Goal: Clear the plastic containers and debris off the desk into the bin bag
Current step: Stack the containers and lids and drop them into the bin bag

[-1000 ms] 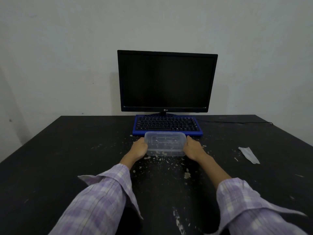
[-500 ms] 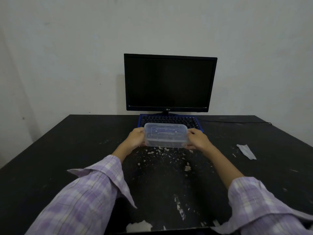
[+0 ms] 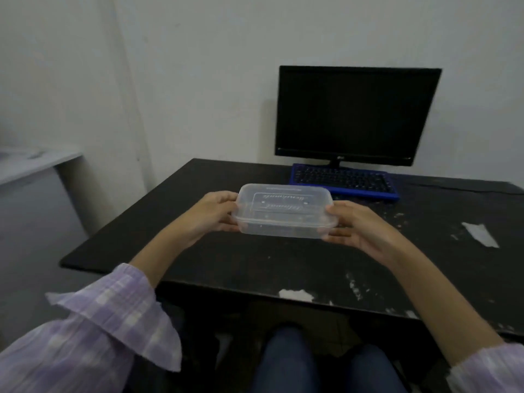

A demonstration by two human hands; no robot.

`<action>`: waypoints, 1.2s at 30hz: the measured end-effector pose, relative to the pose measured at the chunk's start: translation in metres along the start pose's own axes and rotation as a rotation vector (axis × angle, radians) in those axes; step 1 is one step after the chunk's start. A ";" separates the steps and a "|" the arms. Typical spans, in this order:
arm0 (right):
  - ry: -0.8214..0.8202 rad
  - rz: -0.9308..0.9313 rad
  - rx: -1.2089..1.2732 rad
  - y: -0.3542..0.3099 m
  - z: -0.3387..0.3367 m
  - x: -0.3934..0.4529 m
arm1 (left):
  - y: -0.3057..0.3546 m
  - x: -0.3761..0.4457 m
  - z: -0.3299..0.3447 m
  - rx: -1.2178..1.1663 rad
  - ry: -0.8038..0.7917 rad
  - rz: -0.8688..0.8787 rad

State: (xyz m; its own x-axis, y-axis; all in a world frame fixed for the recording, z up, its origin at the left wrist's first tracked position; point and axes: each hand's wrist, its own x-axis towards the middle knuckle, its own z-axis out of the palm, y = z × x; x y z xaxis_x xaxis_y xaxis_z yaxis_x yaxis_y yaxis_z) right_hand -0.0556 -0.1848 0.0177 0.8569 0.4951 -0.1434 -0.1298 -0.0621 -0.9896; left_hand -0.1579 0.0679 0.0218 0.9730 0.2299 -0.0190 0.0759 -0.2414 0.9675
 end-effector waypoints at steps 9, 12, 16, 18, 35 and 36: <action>-0.236 0.108 0.042 0.047 0.092 -0.059 | -0.052 -0.132 -0.074 -0.014 0.071 -0.161; -0.266 0.138 0.016 0.078 0.116 -0.071 | -0.079 -0.158 -0.086 0.089 0.099 -0.245; -0.314 0.273 -0.036 0.117 0.130 -0.074 | -0.128 -0.156 -0.081 0.162 0.203 -0.350; -0.294 0.325 -0.078 0.132 0.131 -0.071 | -0.149 -0.143 -0.073 0.203 0.219 -0.358; 0.005 0.454 -0.062 0.183 0.120 0.000 | -0.202 -0.103 -0.057 1.453 -0.217 -0.312; -0.008 0.463 -0.069 0.184 0.130 0.005 | -0.204 -0.109 -0.061 1.444 -0.216 -0.328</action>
State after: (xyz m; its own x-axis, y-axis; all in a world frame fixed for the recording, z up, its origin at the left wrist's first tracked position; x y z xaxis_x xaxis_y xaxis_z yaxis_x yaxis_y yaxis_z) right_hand -0.1402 -0.0809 -0.1640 0.7128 0.4082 -0.5704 -0.4638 -0.3358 -0.8198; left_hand -0.2928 0.1497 -0.1578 0.8732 0.3485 -0.3409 0.3108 -0.9367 -0.1614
